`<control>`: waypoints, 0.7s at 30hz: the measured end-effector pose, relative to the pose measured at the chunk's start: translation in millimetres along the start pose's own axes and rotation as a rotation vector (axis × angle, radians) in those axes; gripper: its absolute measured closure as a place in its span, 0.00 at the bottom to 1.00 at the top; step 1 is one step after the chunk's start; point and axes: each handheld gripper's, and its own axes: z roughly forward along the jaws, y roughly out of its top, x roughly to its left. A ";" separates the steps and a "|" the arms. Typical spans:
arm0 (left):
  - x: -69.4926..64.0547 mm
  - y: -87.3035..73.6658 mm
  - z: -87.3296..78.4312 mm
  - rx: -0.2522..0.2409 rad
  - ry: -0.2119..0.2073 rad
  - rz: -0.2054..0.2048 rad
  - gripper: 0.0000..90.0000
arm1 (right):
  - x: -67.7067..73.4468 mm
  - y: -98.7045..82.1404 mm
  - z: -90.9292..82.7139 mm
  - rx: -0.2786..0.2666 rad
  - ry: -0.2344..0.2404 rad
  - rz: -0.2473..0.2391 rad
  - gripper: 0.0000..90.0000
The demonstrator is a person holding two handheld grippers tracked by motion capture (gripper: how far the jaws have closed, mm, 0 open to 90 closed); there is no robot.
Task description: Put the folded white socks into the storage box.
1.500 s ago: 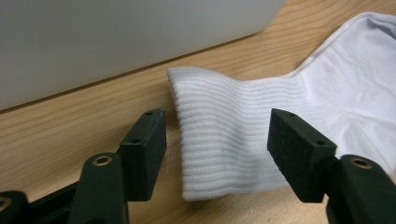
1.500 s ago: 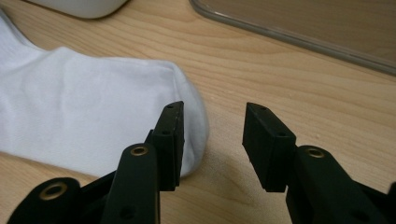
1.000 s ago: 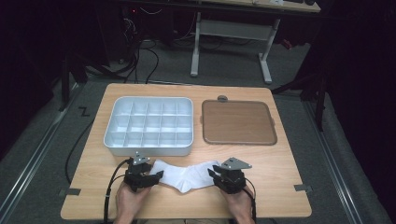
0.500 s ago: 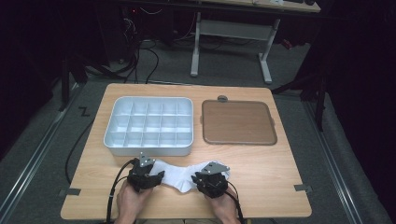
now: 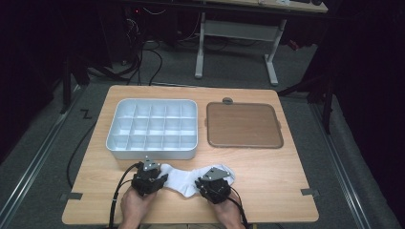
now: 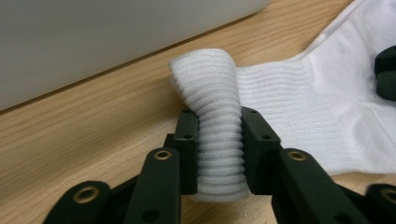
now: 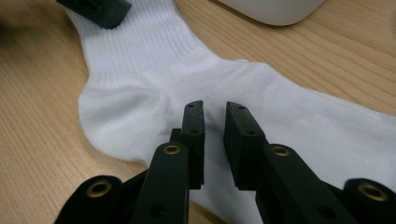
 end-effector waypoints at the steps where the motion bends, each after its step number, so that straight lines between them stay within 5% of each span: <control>1: 0.0 0.0 0.0 0.000 -0.004 -0.001 0.82 | 0.1 -0.4 0.0 -0.002 -0.001 -0.011 0.87; 21: 0.8 16.6 -15.9 0.019 -0.103 -0.070 0.85 | 0.6 -1.4 -0.1 -0.006 -0.002 -0.005 0.87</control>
